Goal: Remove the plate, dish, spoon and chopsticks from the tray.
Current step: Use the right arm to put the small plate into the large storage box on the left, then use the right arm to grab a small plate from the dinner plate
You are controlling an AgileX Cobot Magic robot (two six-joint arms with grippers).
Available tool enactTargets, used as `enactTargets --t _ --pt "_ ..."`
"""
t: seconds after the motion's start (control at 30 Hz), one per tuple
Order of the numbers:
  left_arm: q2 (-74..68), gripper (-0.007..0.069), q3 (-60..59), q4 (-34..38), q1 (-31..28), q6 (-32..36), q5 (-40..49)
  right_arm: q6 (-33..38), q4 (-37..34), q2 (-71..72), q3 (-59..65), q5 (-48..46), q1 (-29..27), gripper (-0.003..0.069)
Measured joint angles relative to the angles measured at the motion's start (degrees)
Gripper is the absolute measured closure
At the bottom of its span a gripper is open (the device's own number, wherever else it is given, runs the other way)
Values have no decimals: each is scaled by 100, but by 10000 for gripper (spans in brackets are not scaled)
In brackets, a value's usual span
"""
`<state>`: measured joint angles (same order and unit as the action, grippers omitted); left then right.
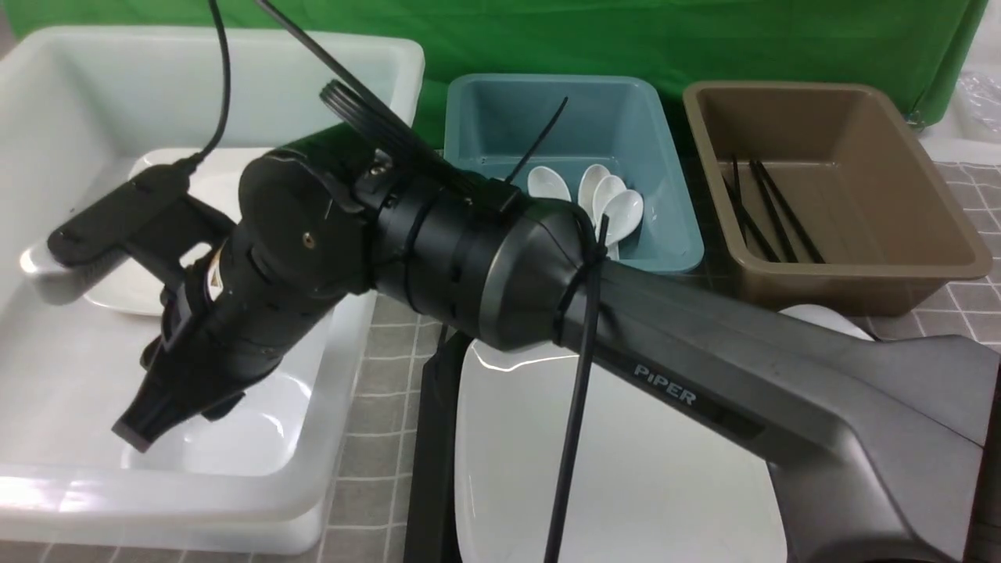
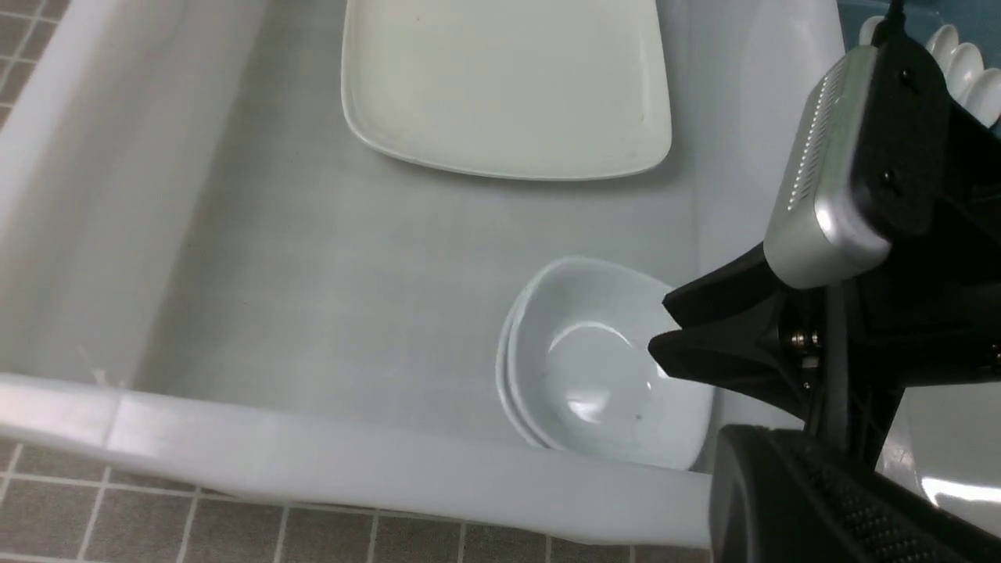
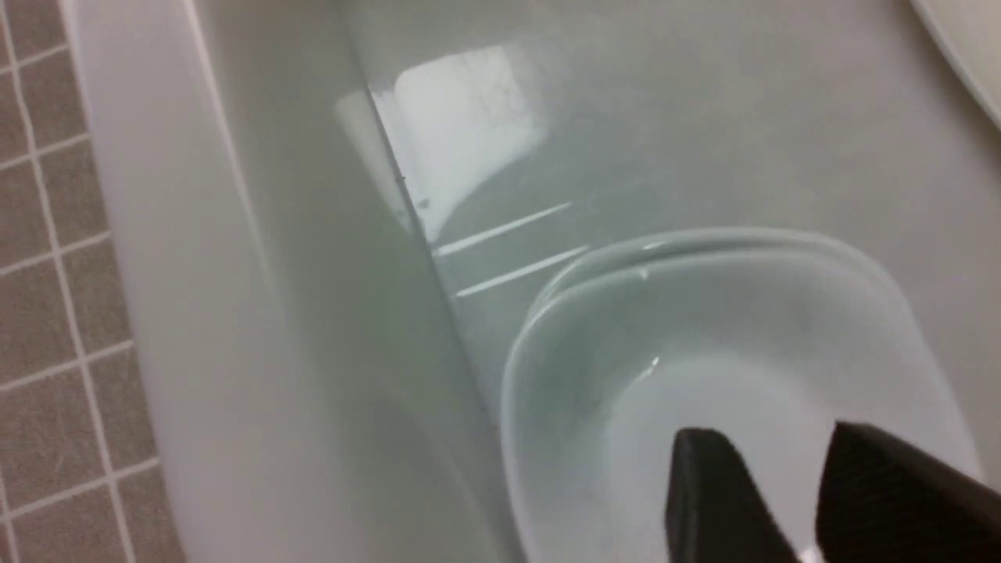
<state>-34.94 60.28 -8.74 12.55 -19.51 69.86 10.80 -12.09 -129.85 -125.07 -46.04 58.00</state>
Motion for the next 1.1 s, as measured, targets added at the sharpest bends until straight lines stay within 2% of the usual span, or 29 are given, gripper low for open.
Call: enactTargets --t 0.2,0.33,0.4,0.47,0.63,0.73,0.87,0.97,1.03,1.1 --pt "0 623 0 38 0 95 0 -79 87 201 0 -450 -11 385" --pt "-187 623 0 248 0 429 39 -370 669 720 0 -1021 -161 462" --pt "-584 623 0 579 -12 737 2 -660 1209 1236 -5 -1546 -436 571" --pt "-951 623 0 934 -12 1086 -166 -789 1511 1611 -6 -1898 -662 613" --pt "-2108 623 -5 2099 -12 2099 -366 -998 1776 2595 403 -2078 -1432 631" --pt "-2837 623 -5 2377 -12 2715 -366 -1027 1805 3599 1432 -2078 -2216 631" --pt "-3291 623 -5 2534 -12 2962 -446 -988 1804 4392 3233 -2068 -3362 601" --pt "-3427 623 -5 2698 -12 3091 -578 -949 1817 4499 4061 -2050 -3858 549" --pt "-3484 623 -5 2803 -12 3147 -776 -917 1829 4446 4992 -1805 -4284 451" --pt "-3494 623 -5 2834 -12 3160 -907 -871 1829 4355 5465 -1460 -4407 384"
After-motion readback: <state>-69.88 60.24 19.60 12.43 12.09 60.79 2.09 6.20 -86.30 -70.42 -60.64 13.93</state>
